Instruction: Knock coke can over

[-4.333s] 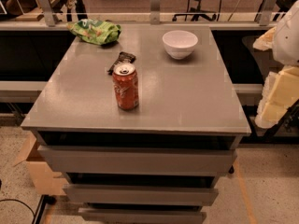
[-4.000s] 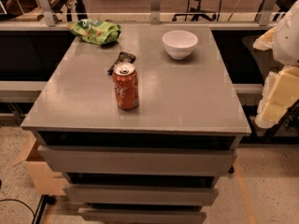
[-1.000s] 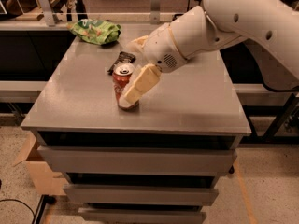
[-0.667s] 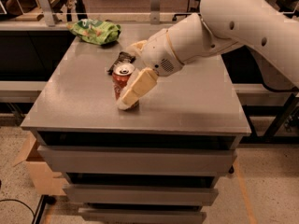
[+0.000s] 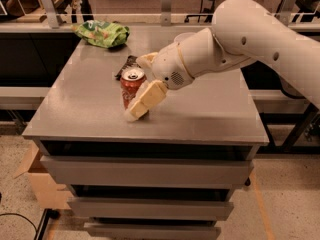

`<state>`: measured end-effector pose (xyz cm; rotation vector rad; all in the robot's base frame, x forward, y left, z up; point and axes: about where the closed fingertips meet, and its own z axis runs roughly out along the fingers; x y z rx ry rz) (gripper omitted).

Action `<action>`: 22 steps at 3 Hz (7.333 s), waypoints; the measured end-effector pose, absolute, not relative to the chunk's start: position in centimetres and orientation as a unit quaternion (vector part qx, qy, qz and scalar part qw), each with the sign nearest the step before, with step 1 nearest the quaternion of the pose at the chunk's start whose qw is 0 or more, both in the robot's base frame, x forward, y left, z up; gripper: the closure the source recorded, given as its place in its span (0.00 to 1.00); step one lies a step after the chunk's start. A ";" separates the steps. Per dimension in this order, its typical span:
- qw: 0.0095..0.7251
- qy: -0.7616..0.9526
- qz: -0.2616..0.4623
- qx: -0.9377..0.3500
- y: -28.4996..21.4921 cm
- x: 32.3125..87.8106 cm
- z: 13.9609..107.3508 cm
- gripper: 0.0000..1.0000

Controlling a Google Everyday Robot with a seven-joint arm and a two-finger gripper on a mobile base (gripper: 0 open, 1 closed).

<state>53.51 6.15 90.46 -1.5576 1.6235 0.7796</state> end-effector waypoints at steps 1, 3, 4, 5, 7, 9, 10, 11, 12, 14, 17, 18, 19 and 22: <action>0.373 0.635 0.309 -0.601 6.3 53.9 89.6 0.25; 0.378 0.640 0.314 -0.591 6.0 54.7 89.0 0.70; 0.384 0.639 0.314 -0.587 6.0 54.9 89.1 0.94; 0.390 0.652 0.282 -0.586 3.6 55.8 89.9 1.00; 0.354 0.683 0.181 -0.613 -0.7 57.4 90.4 1.00; 0.272 0.686 0.044 -0.673 -1.3 58.0 90.5 1.00; 0.236 0.672 -0.010 -0.702 -1.1 57.7 90.8 1.00; 0.205 0.652 -0.039 -0.729 -0.1 57.1 90.6 1.00; 0.181 0.634 -0.052 -0.750 1.2 56.6 90.2 1.00; 0.142 0.611 -0.047 -0.778 3.1 55.7 88.4 1.00; 0.117 0.595 0.003 -0.795 5.0 55.6 85.7 1.00; 0.118 0.595 0.002 -0.795 5.0 55.5 85.7 0.81; 0.118 0.595 0.002 -0.795 5.0 55.5 85.7 0.58; 0.119 0.594 0.000 -0.796 5.1 55.4 85.7 0.00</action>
Offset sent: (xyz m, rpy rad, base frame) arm 0.0145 -0.0099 -0.0181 0.0266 0.0240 -0.0420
